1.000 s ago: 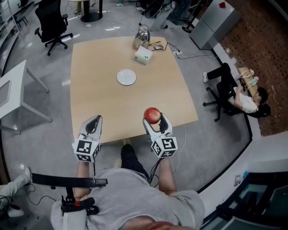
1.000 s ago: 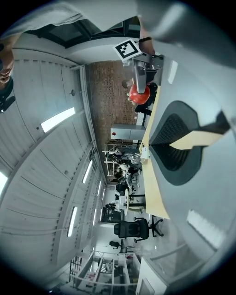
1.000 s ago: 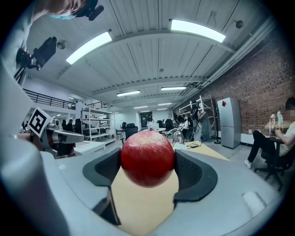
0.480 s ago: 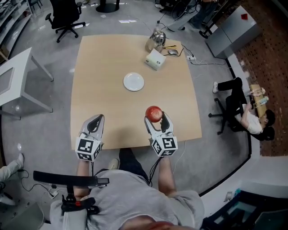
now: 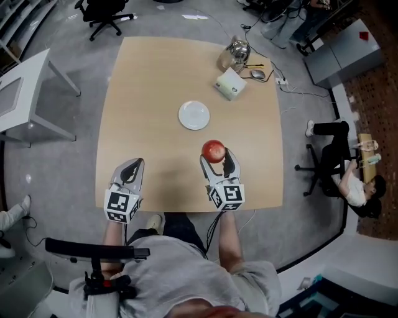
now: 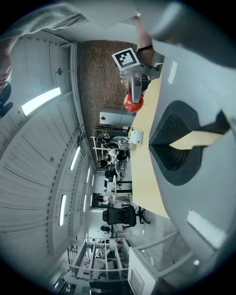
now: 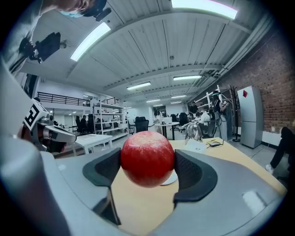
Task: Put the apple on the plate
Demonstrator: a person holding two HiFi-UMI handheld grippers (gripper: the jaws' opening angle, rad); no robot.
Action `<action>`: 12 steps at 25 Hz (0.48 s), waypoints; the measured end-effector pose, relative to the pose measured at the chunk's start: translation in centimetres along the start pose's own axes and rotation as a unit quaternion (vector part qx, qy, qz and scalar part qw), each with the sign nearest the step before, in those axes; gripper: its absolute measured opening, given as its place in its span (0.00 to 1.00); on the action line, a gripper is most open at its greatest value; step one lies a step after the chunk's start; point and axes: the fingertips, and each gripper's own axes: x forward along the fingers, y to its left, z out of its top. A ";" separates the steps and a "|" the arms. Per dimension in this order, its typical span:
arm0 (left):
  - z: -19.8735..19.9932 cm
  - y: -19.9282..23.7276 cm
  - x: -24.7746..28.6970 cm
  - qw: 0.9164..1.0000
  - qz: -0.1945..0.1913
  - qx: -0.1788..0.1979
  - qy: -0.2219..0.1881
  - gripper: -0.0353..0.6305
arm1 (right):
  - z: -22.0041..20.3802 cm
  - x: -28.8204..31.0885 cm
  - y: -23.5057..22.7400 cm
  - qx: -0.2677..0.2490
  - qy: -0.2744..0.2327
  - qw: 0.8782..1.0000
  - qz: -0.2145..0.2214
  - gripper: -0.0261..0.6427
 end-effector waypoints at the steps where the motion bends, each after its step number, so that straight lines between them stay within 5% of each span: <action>1: -0.2 0.2 0.2 1.000 0.002 -0.002 0.004 0.08 | -0.2 0.7 -0.1 -0.001 0.002 1.000 0.003 0.59; 12: -2.6 1.5 3.2 0.999 0.008 -0.014 0.044 0.08 | -2.1 7.2 -1.9 -0.022 0.020 0.999 0.020 0.59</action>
